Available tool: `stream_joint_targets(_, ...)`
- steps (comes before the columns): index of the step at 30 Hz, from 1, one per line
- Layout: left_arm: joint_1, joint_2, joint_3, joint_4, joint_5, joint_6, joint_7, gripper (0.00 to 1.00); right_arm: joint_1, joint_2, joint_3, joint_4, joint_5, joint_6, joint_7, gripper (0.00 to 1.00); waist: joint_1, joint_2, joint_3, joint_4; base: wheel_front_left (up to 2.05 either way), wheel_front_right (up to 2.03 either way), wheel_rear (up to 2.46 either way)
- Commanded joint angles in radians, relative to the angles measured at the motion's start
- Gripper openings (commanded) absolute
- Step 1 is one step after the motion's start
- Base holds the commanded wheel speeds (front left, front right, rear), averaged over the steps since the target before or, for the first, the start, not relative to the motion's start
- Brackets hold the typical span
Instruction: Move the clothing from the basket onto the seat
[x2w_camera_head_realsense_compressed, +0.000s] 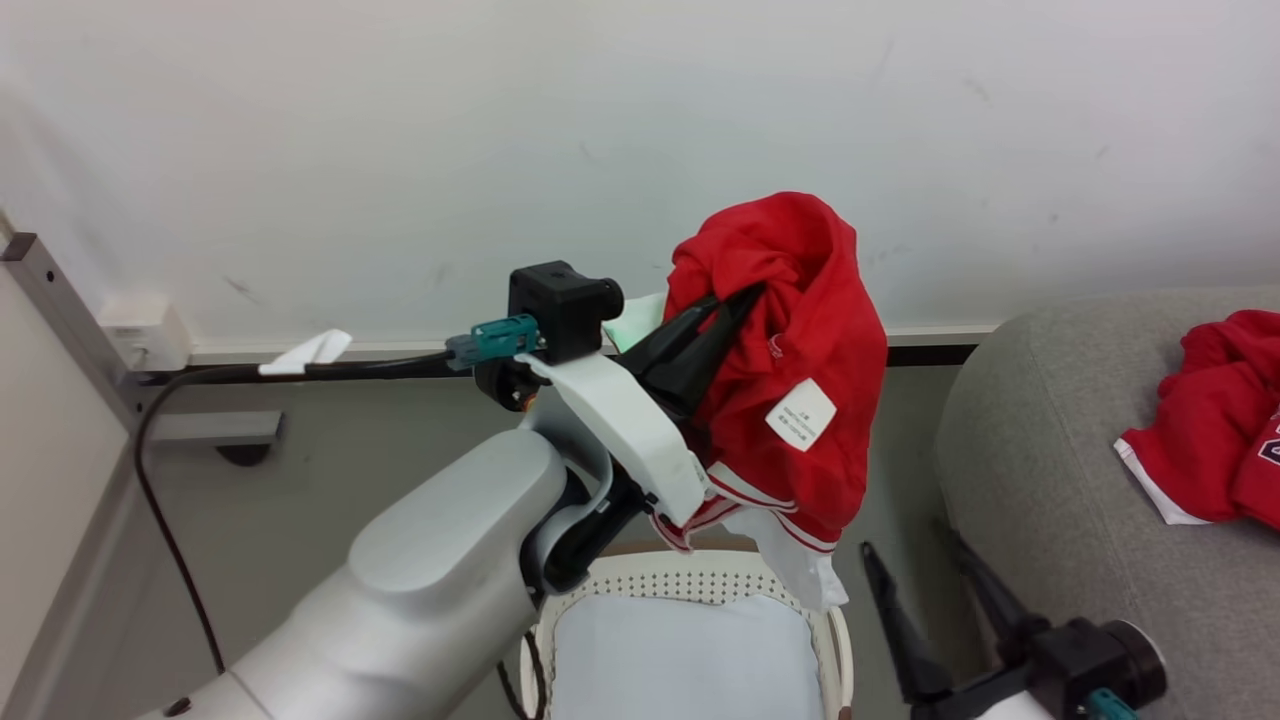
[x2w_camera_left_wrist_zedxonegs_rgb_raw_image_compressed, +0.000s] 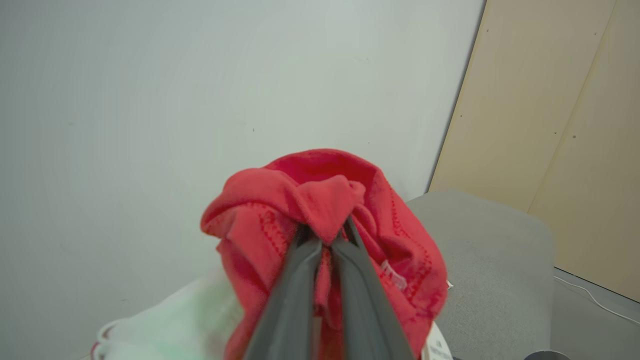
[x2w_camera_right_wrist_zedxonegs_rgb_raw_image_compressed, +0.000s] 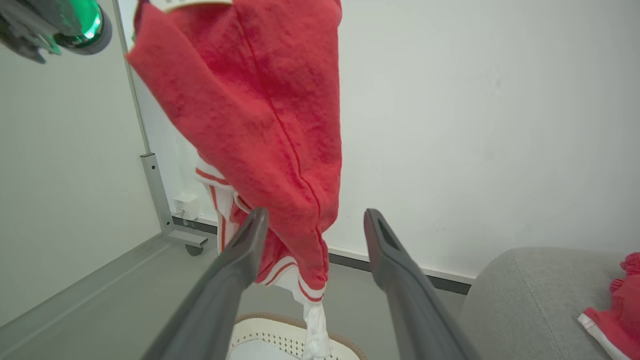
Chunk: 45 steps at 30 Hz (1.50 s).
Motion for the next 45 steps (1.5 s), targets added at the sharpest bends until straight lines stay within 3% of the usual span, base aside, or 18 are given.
stream_joint_targets(1, 0.009, -0.003, -0.001, -0.006, 0.002, -0.001, 0.001, 0.0, -0.03, -0.003, 0.023, 0.02, 0.002, -0.003, 0.0, 1.0, 0.0, -0.0001, -0.002, 0.009, 0.0, 0.0, 0.0)
stream_joint_targets(9, 0.014, -0.026, -0.024, -0.033, 0.001, -0.006, 0.012, 0.0, -0.147, -0.01, 0.147, 0.167, -0.013, -0.003, 0.0, 1.0, 0.0, -0.0001, -0.01, 0.071, 0.0, 0.0, 0.0)
stream_joint_targets(26, 0.04, -0.066, -0.087, -0.057, -0.003, -0.014, 0.044, 0.0, -0.257, 0.026, 0.066, 0.261, -0.061, -0.003, 0.0, 1.0, 0.0, -0.0001, -0.027, 0.218, 0.0, 0.0, 0.0)
stream_joint_targets(27, 0.041, -0.065, -0.088, -0.056, -0.004, -0.013, 0.045, 0.0, -0.26, 0.027, 0.064, 0.264, -0.057, -0.003, 0.0, 0.84, 0.0, -0.0001, -0.028, 0.222, 0.0, 0.0, 0.0)
stream_joint_targets(28, 0.043, -0.063, -0.089, -0.054, -0.004, -0.012, 0.045, 0.0, -0.262, 0.028, 0.064, 0.266, -0.053, -0.003, 0.0, 0.31, 0.0, -0.0001, -0.028, 0.226, 0.0, 0.0, 0.0)
stream_joint_targets(29, 0.044, -0.061, -0.09, -0.052, -0.005, -0.011, 0.045, 0.0, -0.262, 0.028, 0.062, 0.265, -0.049, -0.003, 0.0, 0.0, 0.0, -0.0001, -0.028, 0.228, 0.0, 0.0, 0.0)
stream_joint_targets(36, 0.051, -0.053, -0.086, -0.037, -0.01, -0.008, 0.038, 0.0, -0.251, 0.031, 0.065, 0.245, -0.016, -0.003, 0.0, 0.0, 0.0, -0.0001, -0.026, 0.232, 0.0, 0.0, 0.0)
stream_joint_targets(45, 0.08, -0.044, -0.091, 0.001, -0.024, -0.009, 0.032, 0.0, -0.181, 0.028, -0.006, 0.144, 0.074, -0.003, 0.0, 0.0, 0.0, -0.0001, -0.019, 0.208, 0.0, 0.0, 0.0)
